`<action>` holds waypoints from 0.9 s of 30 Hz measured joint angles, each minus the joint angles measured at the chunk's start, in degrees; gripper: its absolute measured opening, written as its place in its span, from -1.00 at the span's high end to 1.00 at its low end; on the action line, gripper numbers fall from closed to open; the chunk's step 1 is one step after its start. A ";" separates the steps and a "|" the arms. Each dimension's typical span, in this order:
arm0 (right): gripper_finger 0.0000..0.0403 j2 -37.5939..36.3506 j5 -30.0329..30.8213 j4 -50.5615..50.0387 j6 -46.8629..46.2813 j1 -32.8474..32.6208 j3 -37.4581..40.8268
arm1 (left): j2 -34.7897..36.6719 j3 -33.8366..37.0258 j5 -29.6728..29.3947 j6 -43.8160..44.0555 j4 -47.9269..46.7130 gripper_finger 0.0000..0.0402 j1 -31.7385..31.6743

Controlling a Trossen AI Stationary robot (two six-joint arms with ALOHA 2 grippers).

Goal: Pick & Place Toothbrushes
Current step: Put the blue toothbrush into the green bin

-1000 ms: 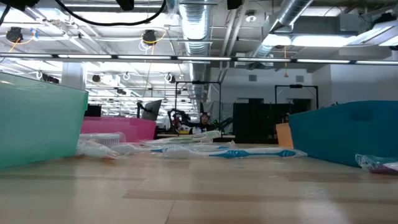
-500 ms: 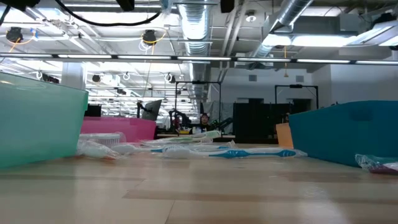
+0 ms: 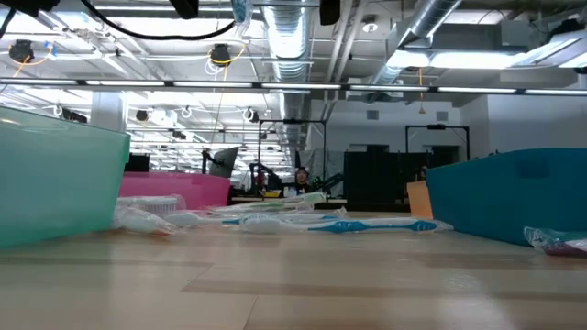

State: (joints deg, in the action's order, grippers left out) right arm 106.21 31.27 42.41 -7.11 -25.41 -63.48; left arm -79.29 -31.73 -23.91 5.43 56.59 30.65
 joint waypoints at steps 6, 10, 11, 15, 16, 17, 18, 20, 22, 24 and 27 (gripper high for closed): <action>0.97 0.00 0.01 -0.04 0.04 0.00 0.00 | 0.04 -0.04 -0.01 2.62 -2.14 0.64 -1.43; 0.94 0.02 0.22 -0.22 -0.28 -0.02 0.11 | 0.17 -0.13 0.44 5.09 -4.32 0.91 -2.96; 0.91 0.02 0.28 -0.24 -0.36 -0.07 0.11 | 0.17 -0.13 0.58 5.32 -4.44 0.92 -3.02; 0.69 0.02 0.00 -0.59 -1.10 -0.09 0.11 | 0.28 -0.15 0.43 5.95 -4.79 0.92 -2.82; 0.62 0.02 -0.02 -0.59 -1.33 -0.09 0.11 | 0.38 -0.15 0.38 5.82 -4.88 0.92 -2.82; 0.54 0.02 -0.02 -0.57 -1.33 -0.09 0.09 | 0.45 -0.15 0.38 5.63 -4.92 0.92 -2.80; 0.47 0.02 -0.02 -0.65 -1.35 -0.13 0.09 | 0.46 -0.15 0.36 5.31 -4.97 0.92 -2.80; 0.30 0.02 -0.09 -1.38 -1.41 -0.49 0.04 | 0.43 -0.11 0.31 3.81 -5.23 0.92 -2.56; 0.13 0.02 -0.17 -1.48 -1.34 -0.85 0.01 | 0.56 -0.11 0.23 1.97 -5.43 0.92 -2.07; -0.03 0.00 -0.10 -1.26 0.34 -1.42 -0.09 | 1.12 -0.03 0.35 -0.43 -5.60 0.92 -1.32; -0.21 -0.09 0.07 -1.11 5.84 -2.54 -0.11 | 2.74 0.02 -0.17 -3.32 -5.81 0.92 0.13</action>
State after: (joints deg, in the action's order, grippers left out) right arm 106.13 31.33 41.31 -1.28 -27.95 -63.59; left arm -76.55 -31.70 -24.08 2.11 50.78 30.78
